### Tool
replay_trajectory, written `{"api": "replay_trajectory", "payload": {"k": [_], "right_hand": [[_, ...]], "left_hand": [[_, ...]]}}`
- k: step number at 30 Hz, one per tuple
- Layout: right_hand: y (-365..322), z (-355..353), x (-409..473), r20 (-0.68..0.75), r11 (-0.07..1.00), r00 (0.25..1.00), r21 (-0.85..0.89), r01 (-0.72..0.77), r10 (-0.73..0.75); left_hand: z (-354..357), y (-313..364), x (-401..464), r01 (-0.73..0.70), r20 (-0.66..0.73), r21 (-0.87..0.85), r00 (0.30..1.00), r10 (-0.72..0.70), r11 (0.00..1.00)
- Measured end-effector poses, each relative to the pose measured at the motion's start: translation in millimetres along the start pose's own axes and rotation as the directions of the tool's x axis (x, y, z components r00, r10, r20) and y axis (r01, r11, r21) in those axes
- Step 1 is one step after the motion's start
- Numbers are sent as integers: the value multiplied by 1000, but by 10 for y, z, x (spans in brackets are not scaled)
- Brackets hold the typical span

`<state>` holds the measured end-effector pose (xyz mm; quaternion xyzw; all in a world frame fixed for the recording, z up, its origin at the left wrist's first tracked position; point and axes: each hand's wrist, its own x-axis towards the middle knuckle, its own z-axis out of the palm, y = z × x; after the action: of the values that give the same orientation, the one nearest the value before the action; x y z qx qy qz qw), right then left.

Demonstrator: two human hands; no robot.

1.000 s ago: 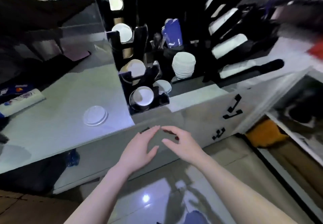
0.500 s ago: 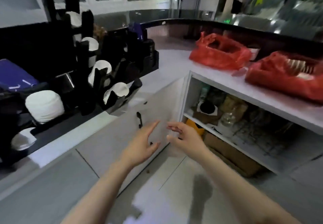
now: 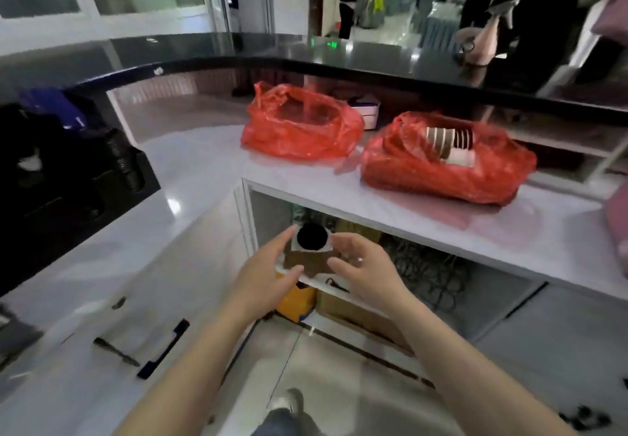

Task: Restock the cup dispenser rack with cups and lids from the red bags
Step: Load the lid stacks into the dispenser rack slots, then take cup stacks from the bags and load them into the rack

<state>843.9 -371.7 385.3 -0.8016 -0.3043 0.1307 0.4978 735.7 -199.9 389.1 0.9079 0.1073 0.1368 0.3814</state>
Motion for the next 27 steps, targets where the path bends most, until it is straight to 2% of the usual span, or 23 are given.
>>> {"api": "replay_trajectory", "payload": {"k": [5, 11, 15, 20, 21, 23, 25, 27], "right_hand": [[270, -470, 782, -127, 997, 990, -45, -63, 57], [607, -1099, 1410, -322, 990, 940, -42, -136, 116], [878, -1588, 1602, -490, 990, 862, 8, -141, 127], [1205, -2359, 1953, -701, 989, 712, -119, -86, -22], [1246, -2507, 2045, -698, 985, 714, -150, -89, -42], [1319, -2773, 2251, -614, 966, 788, -229, -119, -49], [1393, -2972, 2451, -430, 936, 902, -325, -135, -20], [1468, -3072, 2608, -247, 917, 969, -383, -114, 17]], "left_hand": [[274, -66, 1226, -63, 85, -71, 994, 69, 995], [653, 105, 2441, -147, 193, -101, 967, 164, 984], [958, 384, 2963, -191, 216, -149, 951, 221, 970], [1325, 818, 3495, -227, 173, -222, 948, 268, 948], [1381, 908, 3585, -246, 152, -210, 948, 280, 946], [1490, 1094, 3755, -309, 102, -145, 940, 324, 940], [1617, 1246, 3903, -358, 76, -86, 928, 365, 930], [1766, 1334, 4000, -361, 79, -1, 930, 360, 933]]}}
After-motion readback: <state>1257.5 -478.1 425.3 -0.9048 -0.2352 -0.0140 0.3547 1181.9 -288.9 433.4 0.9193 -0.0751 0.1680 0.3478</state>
